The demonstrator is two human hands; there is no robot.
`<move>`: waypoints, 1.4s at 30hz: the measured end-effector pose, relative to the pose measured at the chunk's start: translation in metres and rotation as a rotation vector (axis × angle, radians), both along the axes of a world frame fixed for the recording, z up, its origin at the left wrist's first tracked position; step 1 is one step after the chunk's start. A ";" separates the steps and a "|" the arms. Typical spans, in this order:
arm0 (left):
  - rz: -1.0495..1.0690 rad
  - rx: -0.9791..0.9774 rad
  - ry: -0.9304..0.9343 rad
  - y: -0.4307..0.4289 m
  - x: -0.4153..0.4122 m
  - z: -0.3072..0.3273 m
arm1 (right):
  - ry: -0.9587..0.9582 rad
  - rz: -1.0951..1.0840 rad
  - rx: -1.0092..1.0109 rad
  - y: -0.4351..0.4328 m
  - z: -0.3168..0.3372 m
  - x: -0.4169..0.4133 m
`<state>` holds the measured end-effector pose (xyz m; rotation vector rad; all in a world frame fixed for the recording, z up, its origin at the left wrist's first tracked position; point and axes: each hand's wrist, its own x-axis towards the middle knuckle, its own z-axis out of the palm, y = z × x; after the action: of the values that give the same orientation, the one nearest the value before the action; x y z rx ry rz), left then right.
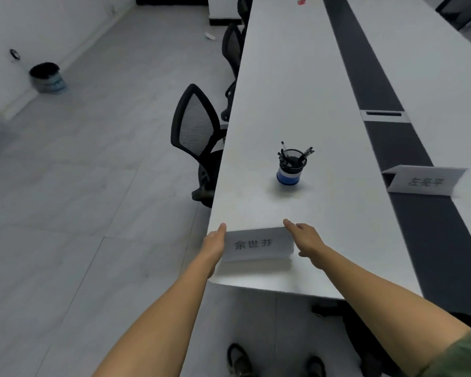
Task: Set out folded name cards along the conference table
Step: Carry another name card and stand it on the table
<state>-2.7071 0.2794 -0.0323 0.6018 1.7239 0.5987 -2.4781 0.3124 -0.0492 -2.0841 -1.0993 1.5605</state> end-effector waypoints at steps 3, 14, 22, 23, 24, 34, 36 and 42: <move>-0.017 -0.042 -0.031 0.007 -0.001 -0.011 | 0.035 -0.071 -0.011 0.002 -0.008 -0.009; 0.090 -0.061 -0.081 0.033 -0.035 -0.009 | 0.026 -0.086 0.026 0.040 0.002 -0.057; 0.345 0.029 0.054 0.042 -0.152 0.034 | -0.050 0.278 0.220 0.094 0.058 -0.194; 0.372 0.040 0.061 0.042 -0.175 0.037 | -0.058 0.321 0.247 0.100 0.063 -0.219; 0.392 0.049 0.069 0.043 -0.194 0.042 | -0.067 0.357 0.269 0.105 0.067 -0.239; 0.448 0.101 0.140 0.085 -0.430 0.067 | 0.049 0.414 0.280 0.165 0.085 -0.478; 0.419 0.115 0.161 0.104 -0.476 0.079 | 0.082 0.383 0.275 0.181 0.091 -0.520; 0.333 0.150 0.196 0.179 -0.564 0.101 | 0.118 0.308 0.287 0.247 0.101 -0.599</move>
<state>-3.2708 0.4585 0.0685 0.4929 1.9950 0.9350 -3.0770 0.5597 0.0522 -1.6749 -1.5536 1.5254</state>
